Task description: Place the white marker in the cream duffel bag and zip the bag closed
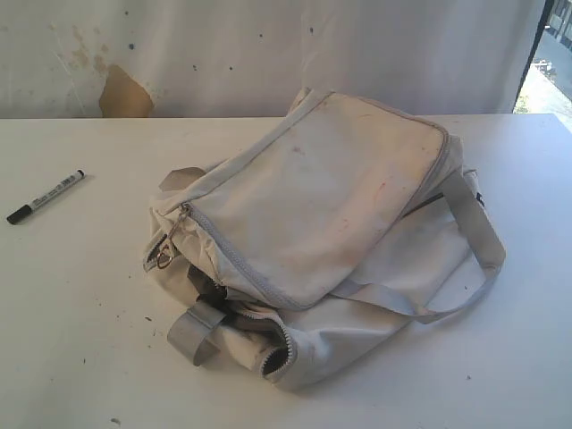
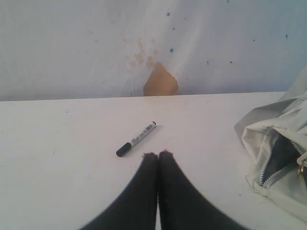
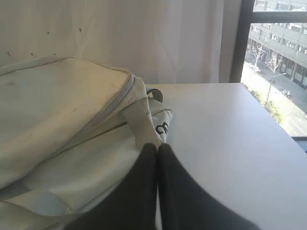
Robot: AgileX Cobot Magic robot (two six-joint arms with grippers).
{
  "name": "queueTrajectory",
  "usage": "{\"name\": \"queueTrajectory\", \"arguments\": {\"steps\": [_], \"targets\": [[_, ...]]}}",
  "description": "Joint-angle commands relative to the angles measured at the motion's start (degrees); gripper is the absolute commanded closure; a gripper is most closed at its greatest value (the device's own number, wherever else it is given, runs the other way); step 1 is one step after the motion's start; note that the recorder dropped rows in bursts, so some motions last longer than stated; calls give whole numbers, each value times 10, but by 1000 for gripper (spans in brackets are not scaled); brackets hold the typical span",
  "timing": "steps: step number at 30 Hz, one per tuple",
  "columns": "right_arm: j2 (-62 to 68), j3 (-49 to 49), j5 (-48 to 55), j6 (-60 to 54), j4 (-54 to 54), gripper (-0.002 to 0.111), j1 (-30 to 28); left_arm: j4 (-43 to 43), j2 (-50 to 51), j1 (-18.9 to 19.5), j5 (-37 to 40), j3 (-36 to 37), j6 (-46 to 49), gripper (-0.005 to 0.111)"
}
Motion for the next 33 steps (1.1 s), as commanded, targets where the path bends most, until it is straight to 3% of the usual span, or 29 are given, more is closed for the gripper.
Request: {"name": "queueTrajectory", "arguments": {"steps": [1, 14, 19, 21, 28, 33], "targets": [[-2, 3, -1, -2, 0, 108, 0, 1, -2, -4, 0, 2, -1, 107], [-2, 3, -1, -2, 0, 108, 0, 1, -2, -4, 0, 2, -1, 107], [-2, 3, -83, 0, 4, 108, 0, -5, -2, -4, -92, 2, -5, 107], [-2, 3, -99, 4, 4, 108, 0, -6, -2, -4, -94, 1, -10, 107], [-2, -59, -99, 11, 4, 108, 0, -6, -2, -4, -81, -88, -19, 107], [-2, -126, -51, 11, 4, 108, 0, -6, -2, -4, 22, -169, -20, 107]]}}
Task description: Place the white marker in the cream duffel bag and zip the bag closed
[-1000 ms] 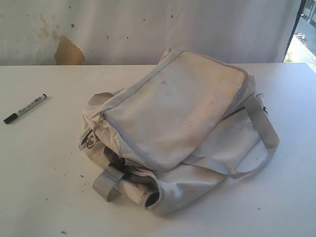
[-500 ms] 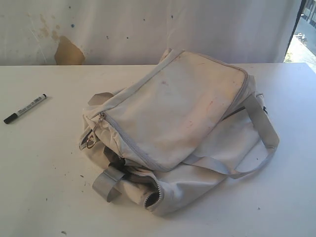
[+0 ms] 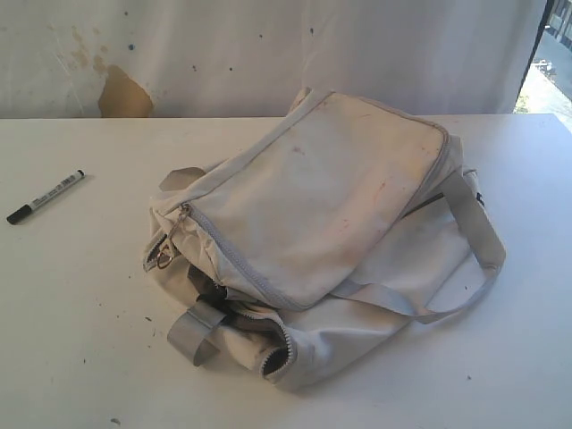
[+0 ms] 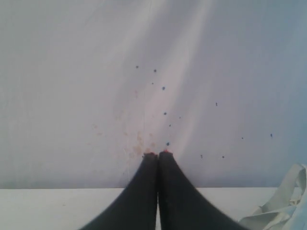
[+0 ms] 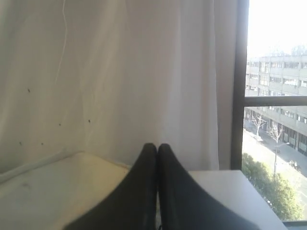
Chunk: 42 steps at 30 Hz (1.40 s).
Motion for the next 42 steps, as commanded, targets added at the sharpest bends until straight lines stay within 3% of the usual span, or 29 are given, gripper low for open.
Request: {"name": "queueTrajectory", "arguments": {"steps": [1, 7, 13, 23, 30, 34, 37, 42], "targets": [[-2, -57, 57, 0, 2, 108, 0, -6, -2, -4, 89, -63, -4, 107], [48, -118, 86, 0, 2, 108, 0, -6, -1, -4, 162, -124, -4, 107], [153, -168, 85, 3, 2, 108, 0, -7, 71, -4, 260, -179, -1, 107], [328, -225, 114, 5, 23, 107, 0, -30, 210, -4, 178, -190, 10, 107], [401, -231, 137, 0, 69, 78, 1, -30, 289, -4, 150, -190, 42, 107], [436, -235, 159, -51, 130, 65, 35, -36, 332, -4, 135, -190, 57, 107], [471, -248, 188, -96, 185, 58, 69, -53, 365, -17, 127, -190, 61, 98], [538, -282, 218, -145, 266, 55, 130, -62, 430, -58, 112, -190, 63, 69]]}}
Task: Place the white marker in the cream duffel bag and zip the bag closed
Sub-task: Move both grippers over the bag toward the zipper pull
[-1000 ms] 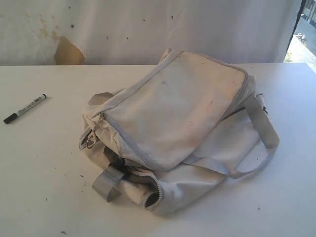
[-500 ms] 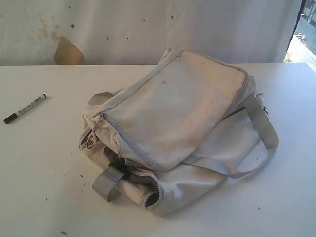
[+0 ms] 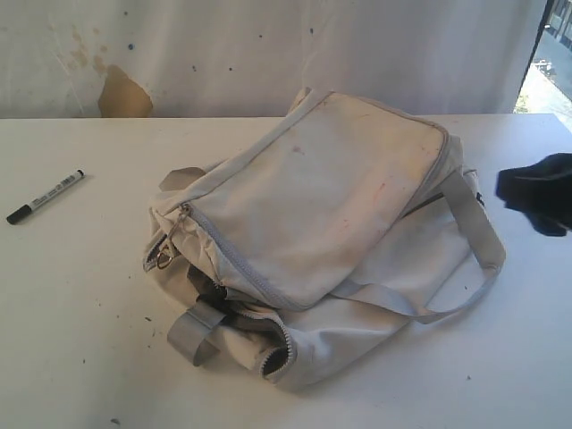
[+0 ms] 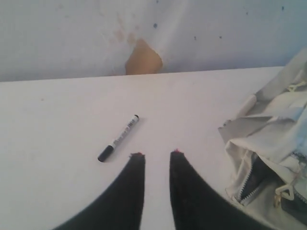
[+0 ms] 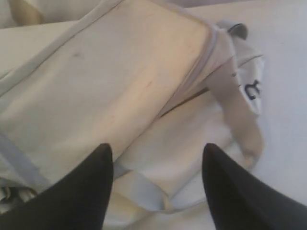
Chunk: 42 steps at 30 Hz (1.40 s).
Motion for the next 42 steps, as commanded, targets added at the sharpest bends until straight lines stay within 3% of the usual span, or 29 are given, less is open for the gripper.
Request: {"name": "queueTrajectory", "arguments": {"steps": [1, 9, 12, 20, 31, 37, 42], "targets": [[57, -33, 17, -56, 86, 55, 56, -26, 59, -38, -35, -3, 3, 63], [176, -96, 33, -94, 186, 49, 169, -111, 175, -75, -48, -36, 3, 38], [222, -122, 33, -96, 203, 41, 209, -122, 216, -75, -34, -67, 3, 37], [357, -222, 16, -96, 256, 41, 302, -162, 314, -75, -14, -125, 19, 37], [501, -309, -102, -95, 307, 41, 397, -424, 413, -75, 23, -181, 263, 37], [540, -314, -159, -90, 315, 41, 425, -487, 441, -75, 14, -205, 263, 37], [554, -314, -190, -86, 317, 41, 445, -492, 466, -75, 21, -224, 263, 37]]}}
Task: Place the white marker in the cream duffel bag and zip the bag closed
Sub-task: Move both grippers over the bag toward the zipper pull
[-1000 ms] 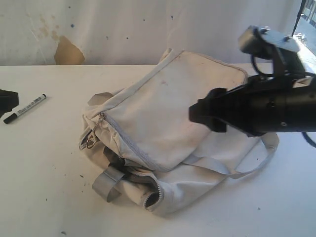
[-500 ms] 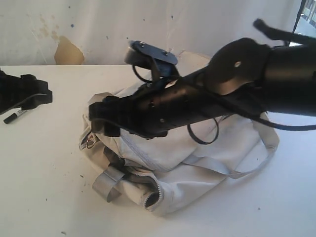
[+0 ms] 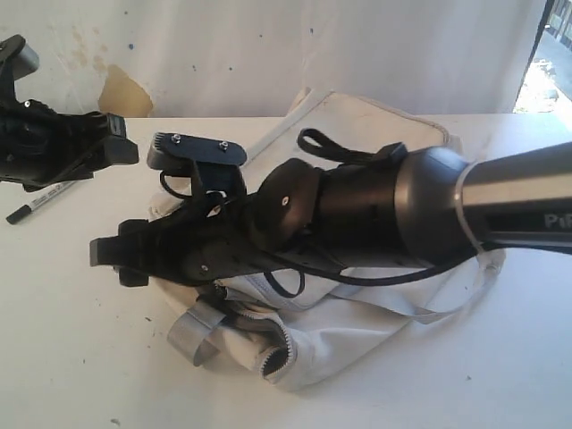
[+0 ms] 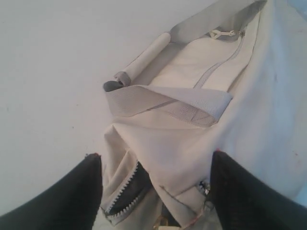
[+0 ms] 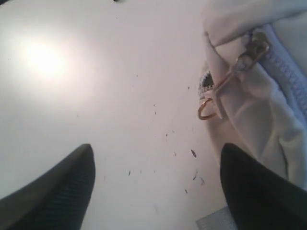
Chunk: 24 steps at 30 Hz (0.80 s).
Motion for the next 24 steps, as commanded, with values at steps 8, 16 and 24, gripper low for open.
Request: {"name": "queueTrajectory", "arguments": {"steps": [8, 16, 24], "targets": [[25, -8, -60, 44, 17, 41, 27, -43, 87, -2, 68, -67, 0, 37], [26, -8, -73, 63, 17, 41, 26, -43, 148, -2, 128, -114, -27, 37], [48, -7, -22, 64, 17, 41, 26, -21, 170, 1, 138, -115, -65, 28]]}}
